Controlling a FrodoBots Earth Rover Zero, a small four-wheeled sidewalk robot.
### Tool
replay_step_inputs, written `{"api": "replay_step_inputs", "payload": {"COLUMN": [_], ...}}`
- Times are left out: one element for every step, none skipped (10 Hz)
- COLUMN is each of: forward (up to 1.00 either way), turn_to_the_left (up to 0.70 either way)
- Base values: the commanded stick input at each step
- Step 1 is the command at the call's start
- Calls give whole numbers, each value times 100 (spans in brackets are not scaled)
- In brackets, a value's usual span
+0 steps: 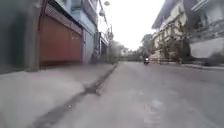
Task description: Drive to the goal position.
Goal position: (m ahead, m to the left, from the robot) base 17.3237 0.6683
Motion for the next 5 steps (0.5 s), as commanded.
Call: {"api": "replay_step_inputs", "payload": {"forward": [100,100,100,100,100], "turn_to_the_left": [-40,-40,-40,-40,-40]}}
